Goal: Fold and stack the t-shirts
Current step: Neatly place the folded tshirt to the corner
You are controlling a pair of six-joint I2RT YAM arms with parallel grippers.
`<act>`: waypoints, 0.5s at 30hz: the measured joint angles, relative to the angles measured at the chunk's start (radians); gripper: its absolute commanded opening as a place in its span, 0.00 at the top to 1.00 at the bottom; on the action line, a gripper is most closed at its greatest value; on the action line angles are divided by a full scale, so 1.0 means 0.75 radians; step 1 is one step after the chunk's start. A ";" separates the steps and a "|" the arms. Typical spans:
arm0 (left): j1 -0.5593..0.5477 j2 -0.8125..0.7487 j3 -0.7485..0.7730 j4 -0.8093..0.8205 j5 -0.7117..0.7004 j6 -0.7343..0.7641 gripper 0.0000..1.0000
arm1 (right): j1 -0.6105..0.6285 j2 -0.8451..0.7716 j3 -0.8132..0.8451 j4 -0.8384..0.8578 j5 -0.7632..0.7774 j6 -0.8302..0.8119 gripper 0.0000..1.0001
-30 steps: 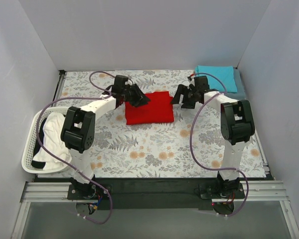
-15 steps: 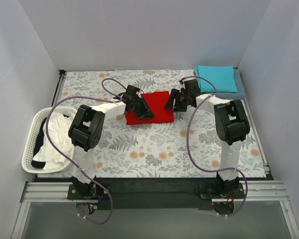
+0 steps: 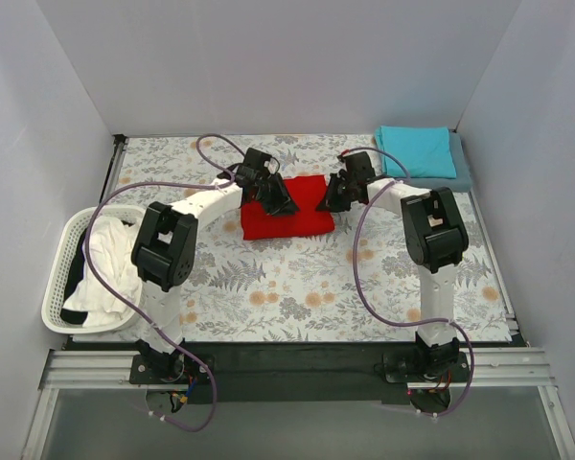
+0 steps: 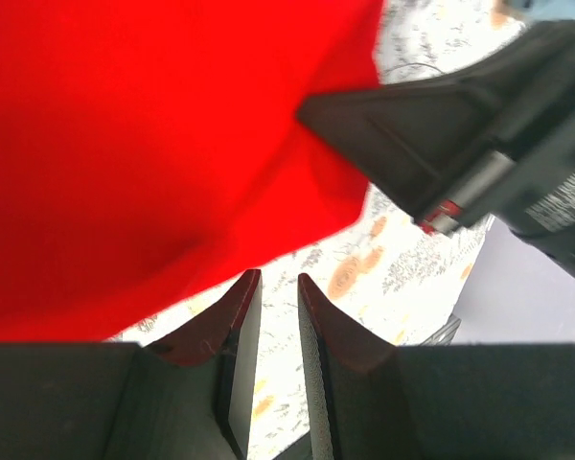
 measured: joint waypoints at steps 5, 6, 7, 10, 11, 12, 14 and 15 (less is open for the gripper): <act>0.000 -0.041 0.126 -0.139 -0.016 0.061 0.78 | 0.009 0.032 0.148 -0.173 0.122 -0.086 0.99; 0.000 -0.062 0.141 -0.171 -0.024 0.075 0.78 | 0.012 0.036 0.181 -0.211 0.162 -0.114 0.99; 0.000 -0.087 0.150 -0.198 -0.033 0.091 0.78 | 0.016 0.041 0.228 -0.262 0.217 -0.152 0.99; 0.001 -0.161 0.161 -0.267 -0.043 0.130 0.78 | 0.016 0.069 0.401 -0.387 0.384 -0.275 0.99; 0.001 -0.187 0.162 -0.288 -0.043 0.143 0.78 | 0.014 0.079 0.463 -0.422 0.436 -0.322 0.99; 0.001 -0.209 0.163 -0.309 -0.043 0.156 0.78 | 0.011 0.096 0.527 -0.457 0.489 -0.365 0.99; 0.002 -0.247 0.168 -0.347 -0.043 0.181 0.78 | 0.002 0.128 0.637 -0.496 0.580 -0.449 0.99; 0.002 -0.262 0.170 -0.362 -0.043 0.193 0.78 | -0.005 0.144 0.689 -0.517 0.624 -0.493 0.99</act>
